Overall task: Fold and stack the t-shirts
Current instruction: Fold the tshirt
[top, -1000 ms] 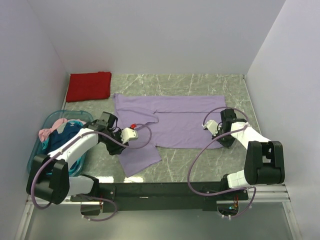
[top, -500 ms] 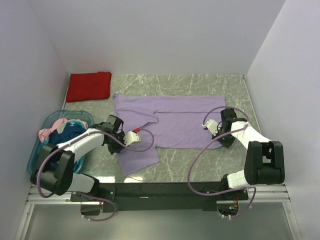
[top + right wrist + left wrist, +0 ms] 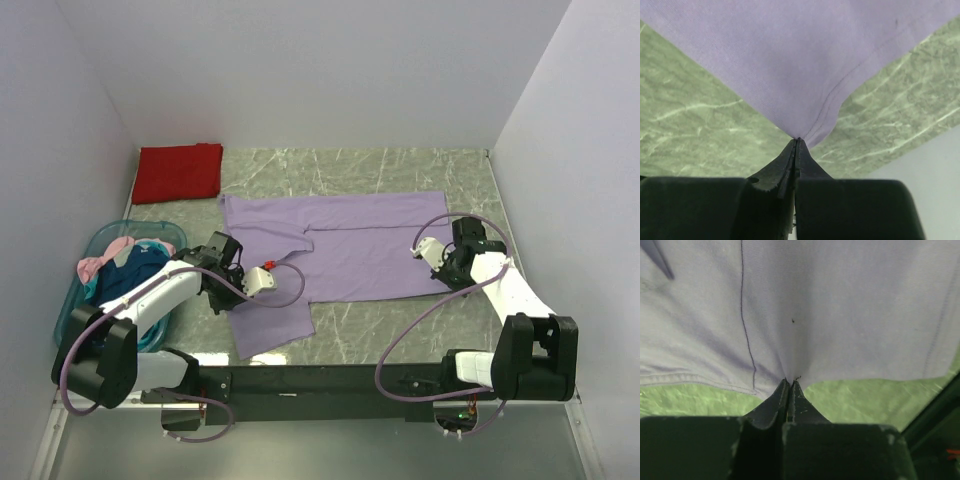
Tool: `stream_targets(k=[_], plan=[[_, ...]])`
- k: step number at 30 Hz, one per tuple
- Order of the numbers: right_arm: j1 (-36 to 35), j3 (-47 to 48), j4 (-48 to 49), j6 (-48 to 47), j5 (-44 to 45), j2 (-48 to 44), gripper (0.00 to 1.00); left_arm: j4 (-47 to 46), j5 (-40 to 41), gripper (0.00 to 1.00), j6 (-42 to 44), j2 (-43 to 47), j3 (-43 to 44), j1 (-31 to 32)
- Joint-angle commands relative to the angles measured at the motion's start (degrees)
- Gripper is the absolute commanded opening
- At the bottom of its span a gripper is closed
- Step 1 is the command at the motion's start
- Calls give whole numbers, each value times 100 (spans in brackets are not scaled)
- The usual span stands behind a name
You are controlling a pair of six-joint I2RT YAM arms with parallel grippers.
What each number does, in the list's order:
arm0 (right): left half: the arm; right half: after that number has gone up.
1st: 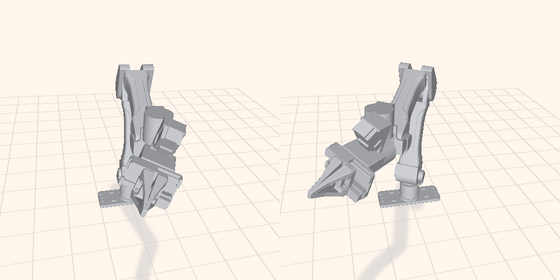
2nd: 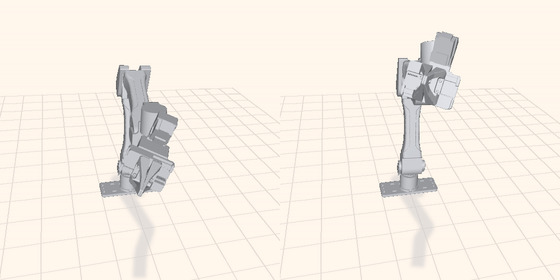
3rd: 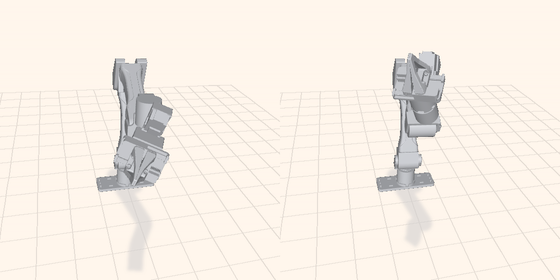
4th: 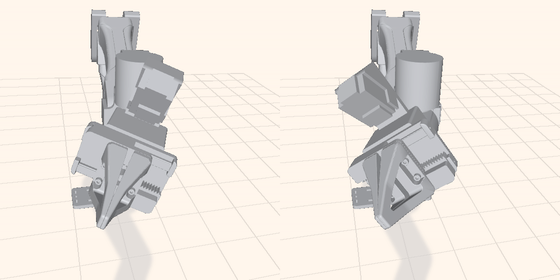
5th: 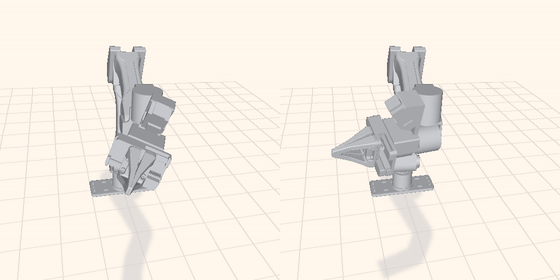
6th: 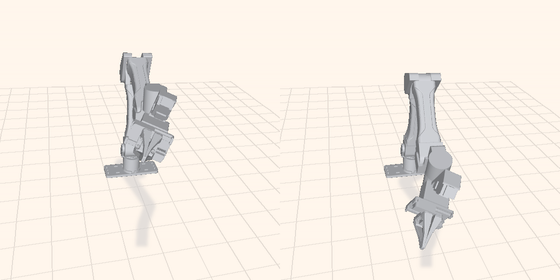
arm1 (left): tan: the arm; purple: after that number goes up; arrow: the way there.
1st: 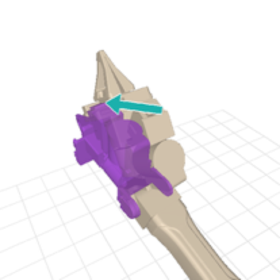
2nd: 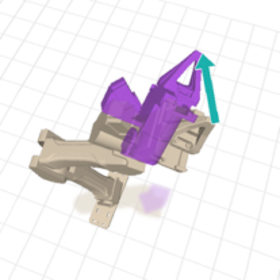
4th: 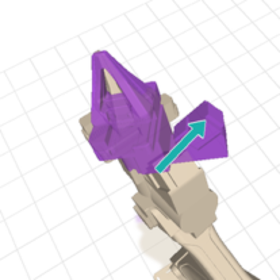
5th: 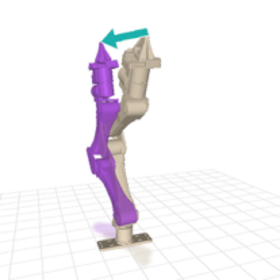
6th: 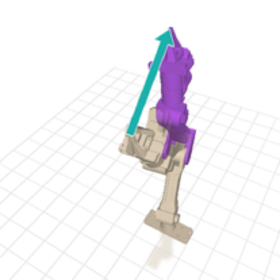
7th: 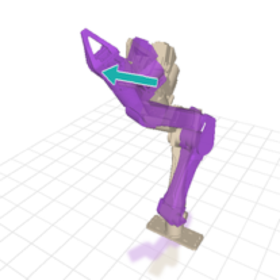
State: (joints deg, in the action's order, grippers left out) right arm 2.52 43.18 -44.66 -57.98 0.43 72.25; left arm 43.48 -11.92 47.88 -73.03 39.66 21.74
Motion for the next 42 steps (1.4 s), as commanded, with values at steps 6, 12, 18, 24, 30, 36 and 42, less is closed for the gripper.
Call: stream_targets(k=[6,12,18,24,30,36,42], plan=[[240,261,-429,-337,-34,-273,0,907,-187,1,81,325,560,-125],[257,788,-464,-258,-262,210,0,1232,-644,1,187,-246,1500,-634],[257,1289,-727,-267,-376,624,0,1338,-803,1,292,-835,2081,-820],[187,500,-474,-469,-386,97,42,1233,-820,1,248,-958,2011,-820],[99,235,-227,-478,-385,368,48,1171,-803,1,213,-932,1879,-820],[38,191,-16,-460,-438,738,49,1118,-820,1,204,-985,1844,-820],[-111,16,256,-399,-420,993,56,1066,-750,1,222,-985,1738,-820]])
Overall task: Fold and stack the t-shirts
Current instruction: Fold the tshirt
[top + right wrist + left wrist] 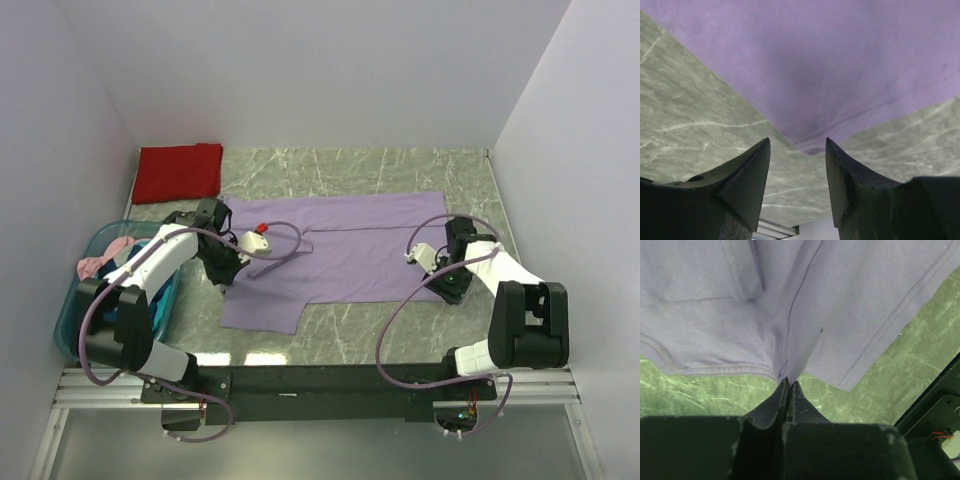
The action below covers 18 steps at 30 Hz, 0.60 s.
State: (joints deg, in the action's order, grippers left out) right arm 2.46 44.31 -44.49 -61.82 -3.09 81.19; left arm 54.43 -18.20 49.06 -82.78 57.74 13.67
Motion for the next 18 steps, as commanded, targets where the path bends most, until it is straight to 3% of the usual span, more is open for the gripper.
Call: stream_targets(k=[1,9,11,13,16,18], plan=[[-123,-125,256,12,-77,151,56,-47,-114,1,95,-10,-69,-14],[-220,-572,792,21,125,432,56,-82,-88,1,86,-36,-113,-14],[-220,-608,872,30,151,521,42,-100,-70,1,95,-19,-131,-22],[-211,-556,959,65,212,530,18,-100,-87,1,86,-1,-140,-14],[-211,-424,863,74,265,512,0,-3,-149,1,95,25,-78,-31],[-193,-223,593,83,169,433,0,41,-175,1,86,87,1,-40]])
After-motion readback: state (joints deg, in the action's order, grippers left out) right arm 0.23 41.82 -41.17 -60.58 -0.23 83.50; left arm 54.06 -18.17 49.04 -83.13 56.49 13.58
